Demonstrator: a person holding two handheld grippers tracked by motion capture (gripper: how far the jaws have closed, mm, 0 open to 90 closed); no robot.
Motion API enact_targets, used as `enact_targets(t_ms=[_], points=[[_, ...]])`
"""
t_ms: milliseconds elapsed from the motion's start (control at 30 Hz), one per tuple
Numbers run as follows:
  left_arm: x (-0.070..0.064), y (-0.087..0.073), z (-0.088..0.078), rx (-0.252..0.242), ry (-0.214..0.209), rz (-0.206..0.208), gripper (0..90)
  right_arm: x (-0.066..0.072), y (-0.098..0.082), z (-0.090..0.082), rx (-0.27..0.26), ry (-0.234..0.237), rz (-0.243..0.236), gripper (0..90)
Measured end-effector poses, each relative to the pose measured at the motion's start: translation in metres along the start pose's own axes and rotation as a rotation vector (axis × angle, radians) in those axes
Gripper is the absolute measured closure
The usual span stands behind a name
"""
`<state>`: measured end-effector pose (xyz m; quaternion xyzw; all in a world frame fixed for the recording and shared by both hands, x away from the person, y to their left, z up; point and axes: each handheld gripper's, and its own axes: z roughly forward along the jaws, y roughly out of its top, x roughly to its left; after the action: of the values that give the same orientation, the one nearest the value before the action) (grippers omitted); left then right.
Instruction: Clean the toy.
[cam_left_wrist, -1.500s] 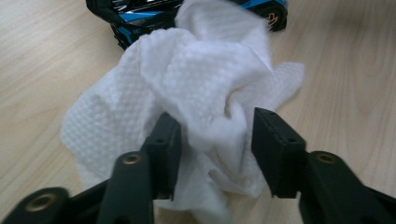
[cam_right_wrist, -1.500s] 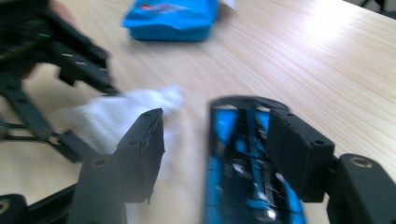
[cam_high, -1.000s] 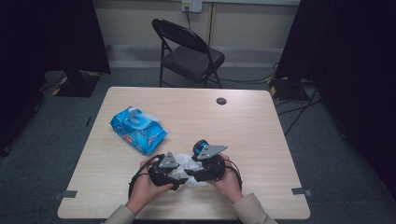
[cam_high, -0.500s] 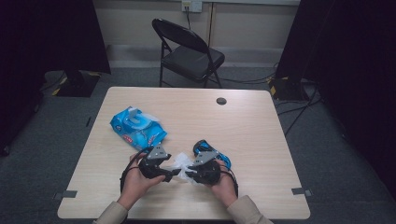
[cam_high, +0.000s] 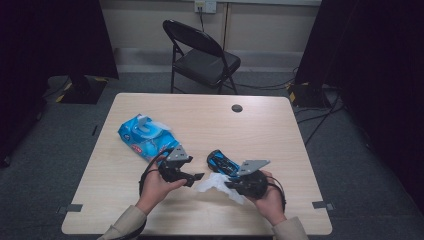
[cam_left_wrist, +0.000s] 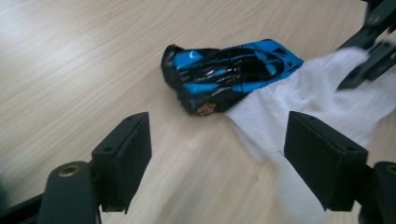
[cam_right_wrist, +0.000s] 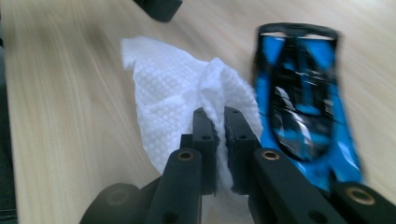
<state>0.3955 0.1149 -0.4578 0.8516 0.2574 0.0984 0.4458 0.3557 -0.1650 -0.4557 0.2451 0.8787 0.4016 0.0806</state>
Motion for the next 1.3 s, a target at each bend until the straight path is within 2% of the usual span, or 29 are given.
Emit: enact_targets(t_ms=[67, 167, 300, 367, 500, 567, 700, 833, 900, 967, 1033, 1100, 1167, 1300], points=[[-0.001, 0.007, 0.010, 0.004, -0.016, 0.017, 22.4, -0.005, -0.005, -0.017, -0.036, -0.025, 0.032, 85.4], [-0.003, 0.017, 0.027, 0.007, -0.043, 0.013, 20.2, -0.014, -0.014, -0.039, -0.074, -0.077, 0.080, 85.3], [-0.004, 0.026, 0.050, 0.031, -0.058, 0.031, 19.8, -0.027, -0.031, -0.056, -0.078, -0.165, 0.136, 85.3], [-0.004, 0.029, 0.059, 0.037, -0.053, 0.037, 19.8, -0.034, -0.041, -0.062, -0.083, -0.208, 0.165, 85.3], [-0.006, 0.033, 0.076, 0.062, -0.061, 0.051, 21.1, -0.042, -0.052, -0.062, -0.059, -0.280, 0.200, 85.2], [-0.008, 0.037, 0.079, 0.084, -0.042, 0.049, 20.3, -0.046, -0.058, -0.059, -0.052, -0.313, 0.223, 85.1], [-0.008, 0.036, 0.079, 0.085, -0.046, 0.074, 20.0, -0.050, -0.063, -0.053, -0.039, -0.350, 0.242, 84.8], [-0.006, 0.036, 0.076, 0.084, -0.044, 0.082, 21.6, -0.051, -0.062, -0.041, -0.005, -0.340, 0.234, 84.7], [-0.003, 0.036, 0.077, 0.081, -0.041, 0.076, 20.6, -0.048, -0.060, -0.029, 0.043, -0.319, 0.208, 84.7], [-0.002, 0.037, 0.079, 0.081, -0.050, 0.071, 19.6, -0.047, -0.060, -0.027, 0.050, -0.312, 0.202, 84.6], [-0.002, 0.039, 0.083, 0.100, -0.058, 0.088, 19.4, -0.047, -0.059, -0.022, 0.070, -0.304, 0.193, 84.6], [-0.001, 0.038, 0.088, 0.112, -0.063, 0.094, 15.4, -0.046, -0.059, -0.019, 0.077, -0.287, 0.188, 84.4], [-0.002, 0.037, 0.092, 0.117, -0.063, 0.102, 15.2, -0.047, -0.060, -0.017, 0.076, -0.281, 0.192, 84.2], [-0.005, 0.036, 0.100, 0.105, -0.078, 0.129, 8.9, -0.047, -0.060, -0.016, 0.068, -0.276, 0.201, 83.7]])
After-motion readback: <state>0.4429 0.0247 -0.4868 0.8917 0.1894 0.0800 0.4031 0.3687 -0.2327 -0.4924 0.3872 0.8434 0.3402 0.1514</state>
